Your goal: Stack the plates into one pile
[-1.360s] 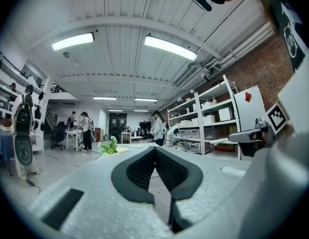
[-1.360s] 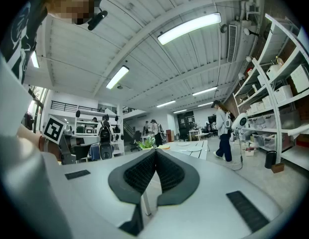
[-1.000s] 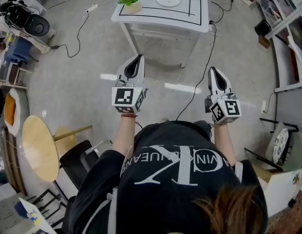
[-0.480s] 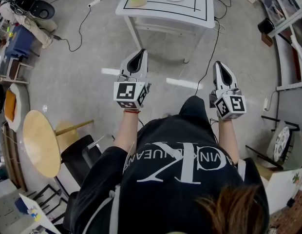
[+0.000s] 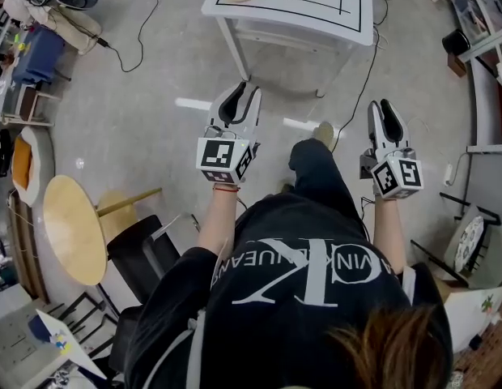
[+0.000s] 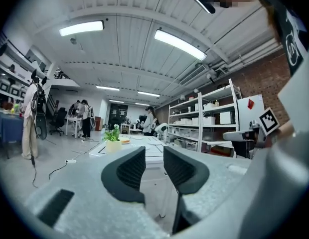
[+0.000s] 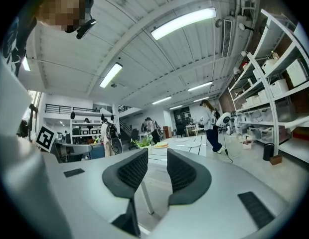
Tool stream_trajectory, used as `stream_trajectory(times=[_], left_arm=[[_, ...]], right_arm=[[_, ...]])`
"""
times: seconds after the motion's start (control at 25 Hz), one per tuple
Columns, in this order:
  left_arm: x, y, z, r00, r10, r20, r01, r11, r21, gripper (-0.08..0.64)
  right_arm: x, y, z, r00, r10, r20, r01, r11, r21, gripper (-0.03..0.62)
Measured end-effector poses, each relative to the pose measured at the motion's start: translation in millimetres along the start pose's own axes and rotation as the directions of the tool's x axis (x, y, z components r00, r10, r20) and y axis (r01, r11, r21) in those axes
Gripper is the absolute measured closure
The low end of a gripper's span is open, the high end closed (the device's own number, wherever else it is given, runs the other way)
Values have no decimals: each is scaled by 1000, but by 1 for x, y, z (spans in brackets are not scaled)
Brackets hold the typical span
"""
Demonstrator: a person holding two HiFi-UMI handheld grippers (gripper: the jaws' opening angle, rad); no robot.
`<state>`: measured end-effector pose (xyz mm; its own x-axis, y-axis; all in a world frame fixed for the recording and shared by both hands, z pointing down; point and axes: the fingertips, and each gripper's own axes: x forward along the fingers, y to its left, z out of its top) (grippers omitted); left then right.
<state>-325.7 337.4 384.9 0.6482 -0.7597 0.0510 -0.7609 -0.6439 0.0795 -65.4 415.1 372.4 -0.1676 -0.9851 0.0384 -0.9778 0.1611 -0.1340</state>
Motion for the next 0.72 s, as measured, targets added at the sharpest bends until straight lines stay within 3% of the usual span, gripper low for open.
stream_trajectory(times=[0.16,0.48,0.72], left_arm=[[21,15,-9,1000,18,-22,-18,999,-29,442],[99,26,6,999,-4,-34,5,1000,14,451],[172,42,21,1000,13,-26,-14,999,-29,454]], right_arm=[[23,-4,-4,1000,25,-17,-25,1000,1,488],[90,-45,6,999,43,-24,-43,999,6,488],[146,-84,14,996,71,-45,-71,997,1,486]])
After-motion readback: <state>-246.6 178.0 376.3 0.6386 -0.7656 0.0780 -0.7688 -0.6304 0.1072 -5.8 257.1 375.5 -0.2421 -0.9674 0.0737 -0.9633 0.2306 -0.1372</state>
